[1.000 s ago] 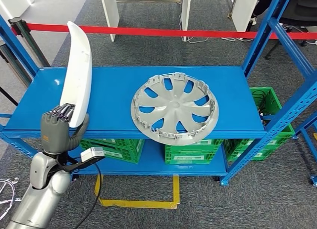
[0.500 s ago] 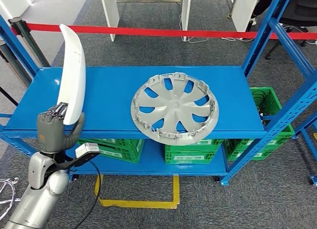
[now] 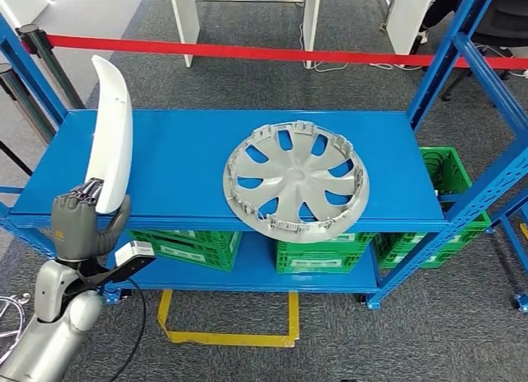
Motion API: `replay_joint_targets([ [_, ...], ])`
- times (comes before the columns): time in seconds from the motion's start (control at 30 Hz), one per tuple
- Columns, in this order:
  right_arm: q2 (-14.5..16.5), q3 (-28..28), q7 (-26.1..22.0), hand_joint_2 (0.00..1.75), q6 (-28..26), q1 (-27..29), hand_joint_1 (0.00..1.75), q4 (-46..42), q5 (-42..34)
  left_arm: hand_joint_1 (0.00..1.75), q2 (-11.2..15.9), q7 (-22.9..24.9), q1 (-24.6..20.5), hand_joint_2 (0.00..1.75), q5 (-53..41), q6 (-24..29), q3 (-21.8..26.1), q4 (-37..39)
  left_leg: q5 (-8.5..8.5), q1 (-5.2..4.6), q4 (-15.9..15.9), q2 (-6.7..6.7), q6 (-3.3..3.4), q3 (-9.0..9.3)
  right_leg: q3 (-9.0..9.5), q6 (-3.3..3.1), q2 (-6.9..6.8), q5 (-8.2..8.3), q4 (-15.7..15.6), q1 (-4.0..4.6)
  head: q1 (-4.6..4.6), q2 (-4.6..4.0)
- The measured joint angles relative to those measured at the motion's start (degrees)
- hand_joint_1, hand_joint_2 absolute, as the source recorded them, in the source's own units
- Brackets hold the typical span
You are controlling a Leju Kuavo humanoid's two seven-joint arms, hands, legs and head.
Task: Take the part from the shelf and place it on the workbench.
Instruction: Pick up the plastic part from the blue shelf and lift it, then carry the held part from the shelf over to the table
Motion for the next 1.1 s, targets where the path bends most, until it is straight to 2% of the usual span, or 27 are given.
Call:
replay_joint_targets([
  [0.03,0.0,0.0,0.0,0.0,0.0,0.0,0.0,0.0,0.0,1.75,0.1,0.0,0.3,1.75,0.0,0.0,0.0,0.0,-0.01,-0.02,0.1,0.08,0.01,-0.02,-2.0,0.1,0.0,-1.05,3.7,-0.02,0.0,0.0],
  [0.07,0.0,0.0,0.0,0.0,0.0,0.1,0.0,0.0,0.0,1.75,0.1,0.0,0.5,1.75,-0.1,0.0,0.0,0.0,-0.03,-0.03,0.1,0.14,0.0,-0.01,-3.37,0.18,-0.01,-1.12,5.9,-0.03,-0.01,0.0],
  [0.1,0.0,0.0,0.0,0.0,0.0,0.1,0.0,0.0,0.0,1.75,0.1,0.1,0.7,1.75,-0.1,0.0,0.0,0.0,-0.09,0.0,0.3,0.17,-0.06,0.01,-3.75,0.22,-0.01,-0.05,5.9,-0.03,0.01,-0.01],
  [0.13,0.0,0.0,0.0,0.0,0.0,0.1,0.0,0.0,0.0,1.75,0.2,0.2,0.8,1.75,-0.3,0.0,0.0,0.0,-0.22,0.04,0.5,0.17,-0.21,0.02,-3.0,0.18,-0.01,2.01,3.7,-0.03,0.0,-0.01],
  [0.17,0.0,0.0,0.1,0.0,0.0,0.0,0.0,0.0,0.0,1.75,0.2,0.3,0.8,1.75,-0.4,0.0,-0.1,0.0,-0.48,0.1,0.8,0.14,-0.43,0.03,-1.51,0.09,0.01,4.32,-0.1,-0.04,0.02,-0.01],
  [0.2,0.0,0.0,0.1,0.0,0.0,-0.1,0.0,0.0,0.0,1.75,0.3,0.6,0.8,1.75,-0.5,0.0,-0.1,0.0,-0.78,0.1,1.1,0.11,-0.74,-0.15,0.27,-0.08,0.17,5.97,-3.5,0.01,0.03,0.0],
  [0.23,0.0,0.0,0.2,0.0,0.1,-0.2,0.0,0.0,0.0,1.75,0.4,0.9,0.7,1.75,-0.6,0.0,-0.1,0.0,-1.02,0.08,1.4,0.09,-1.04,-0.33,1.61,-0.29,0.33,6.96,-6.1,0.06,0.01,0.01],
  [0.3,0.1,0.0,0.4,0.0,0.1,-0.3,0.0,-0.1,0.0,1.75,0.8,1.6,0.7,1.75,-0.7,0.0,-0.3,0.0,-1.16,0.02,1.9,0.08,-1.57,-0.71,2.65,-0.79,0.59,6.91,-7.6,0.24,-0.01,0.01],
  [0.37,0.2,0.0,0.5,0.0,0.1,-0.4,0.0,-0.1,0.0,1.75,1.3,2.1,0.7,1.75,-1.0,0.1,-0.4,-0.1,-1.34,0.03,2.2,0.23,-2.12,-0.97,2.41,-1.53,0.41,6.8,-8.2,0.15,-0.02,0.01],
  [0.4,0.3,0.0,0.6,0.0,0.1,-0.4,0.0,-0.2,0.0,1.75,1.6,2.2,0.7,1.75,-1.1,0.1,-0.5,-0.2,-2.06,0.04,2.8,0.59,-2.47,-1.33,2.3,-1.96,0.26,6.84,-8.5,0.05,-0.11,0.01],
  [0.43,0.4,0.0,0.6,0.0,0.0,-0.4,0.0,-0.2,0.0,1.75,1.8,2.3,0.7,1.75,-1.1,0.1,-0.6,-0.2,-3.52,0.09,4.5,1.04,-2.83,-2.02,2.14,-2.34,0.07,7.0,-8.7,-0.07,-0.22,0.01],
  [0.53,0.6,0.0,0.6,0.0,0.0,-0.3,0.0,-0.2,0.0,1.75,2.2,2.8,0.8,1.75,-1.2,0.0,-0.9,-0.2,-9.64,0.52,14.8,1.89,-3.66,-5.78,1.36,-3.0,-0.65,7.59,-8.8,-0.07,-0.42,0.01],
  [0.57,0.6,0.0,0.6,0.0,0.0,-0.3,0.0,-0.2,0.0,1.75,2.3,3.0,1.0,1.75,-1.3,0.0,-0.9,-0.2,-10.45,0.68,17.2,1.91,-3.83,-6.52,1.04,-3.05,-0.89,7.82,-8.8,-0.05,-0.42,0.01],
  [0.6,0.6,0.0,0.5,0.0,0.0,-0.2,0.0,-0.2,0.0,1.75,2.4,3.1,1.1,1.75,-1.3,0.0,-1.0,-0.2,-10.1,0.84,17.7,1.93,-3.96,-6.38,0.71,-3.01,-1.08,8.08,-8.7,-0.05,-0.43,0.01],
  [0.63,0.6,0.0,0.5,0.0,-0.1,-0.1,0.0,-0.2,0.0,1.75,2.5,3.1,1.2,1.75,-1.4,0.0,-1.0,-0.2,-8.63,0.99,15.8,1.98,-4.05,-5.1,0.4,-2.9,-1.25,8.36,-8.7,-0.06,-0.43,0.01],
  [0.7,0.6,0.0,0.4,0.0,-0.1,0.0,0.0,-0.2,0.0,1.75,2.7,3.1,1.2,1.75,-1.5,0.0,-1.0,-0.3,-5.03,1.22,7.8,2.27,-4.13,-0.51,-0.13,-2.44,-1.46,8.95,-8.7,-0.04,-0.44,0.01],
  [0.73,0.7,0.0,0.4,0.0,-0.1,0.0,0.0,-0.2,0.0,1.75,2.8,3.1,1.2,1.75,-1.5,0.0,-1.0,-0.3,-3.89,1.19,4.0,2.36,-4.04,1.54,-0.33,-2.11,-1.52,9.29,-8.7,0.01,-0.4,0.01],
  [0.77,0.7,0.0,0.4,0.0,-0.1,0.0,0.0,-0.2,0.0,1.75,2.8,3.1,1.3,1.75,-1.6,0.1,-1.0,-0.4,-3.4,1.1,1.7,2.42,-3.89,2.71,-0.44,-1.72,-1.57,9.68,-8.7,0.07,-0.39,0.01],
  [0.8,0.7,0.0,0.3,0.0,-0.1,0.0,0.0,-0.2,0.0,1.75,2.9,3.1,1.3,1.75,-1.6,0.1,-1.0,-0.4,-3.37,0.93,0.8,2.39,-3.69,3.0,-0.52,-1.32,-1.62,10.11,-8.8,0.09,-0.4,0.01],
  [0.87,0.7,0.0,0.3,0.0,-0.1,0.0,0.0,-0.2,0.0,1.75,3.0,3.1,1.5,1.75,-1.6,0.0,-1.1,-0.5,-2.65,0.8,0.7,2.33,-2.93,2.34,-0.67,-0.46,-1.63,10.78,-9.0,-0.01,-0.42,0.01],
  [0.9,0.7,0.0,0.3,0.0,-0.1,0.1,0.0,-0.2,0.0,1.75,3.0,3.1,1.5,1.75,-1.6,0.0,-1.1,-0.5,-2.14,0.83,0.7,2.38,-2.43,1.92,-1.06,-0.11,-1.5,10.16,-8.7,-0.08,-0.4,0.01],
  [0.93,0.7,0.0,0.3,0.0,-0.1,0.1,0.0,-0.2,0.0,1.75,3.0,3.1,1.5,1.75,-1.6,0.0,-1.1,-0.5,-1.54,0.88,0.6,2.44,-1.9,1.42,-1.69,0.15,-1.29,8.58,-7.5,-0.1,-0.33,0.01],
  [0.97,0.7,0.0,0.3,0.0,-0.1,0.1,0.0,-0.2,0.0,1.75,3.0,3.1,1.5,1.75,-1.6,0.0,-1.1,-0.5,-0.91,0.93,0.5,2.51,-1.46,0.81,-2.6,0.27,-1.05,6.11,-5.2,-0.12,-0.26,0.01],
  [1.03,0.7,0.0,0.3,0.0,-0.1,0.1,0.0,-0.2,0.0,1.75,3.0,3.1,1.5,1.75,-1.6,0.0,-1.2,-0.5,0.25,0.69,0.6,2.51,-0.96,-0.69,-4.64,0.33,-0.74,0.96,2.1,-0.02,-0.19,0.01],
  [1.07,0.7,0.0,0.3,0.0,-0.1,0.1,0.0,-0.2,0.0,1.75,3.0,3.1,1.6,1.75,-1.6,0.0,-1.2,-0.5,0.81,0.52,0.7,2.51,-0.87,-1.5,-5.16,0.28,-0.68,-0.24,5.2,0.03,-0.2,0.01],
  [1.1,0.7,0.0,0.3,0.0,-0.1,0.1,0.0,-0.2,0.0,1.75,3.0,3.1,1.6,1.75,-1.6,0.0,-1.3,-0.5,1.36,0.33,0.7,2.5,-0.82,-2.29,-4.91,0.15,-0.66,-0.18,6.8,0.12,-0.2,0.01],
])
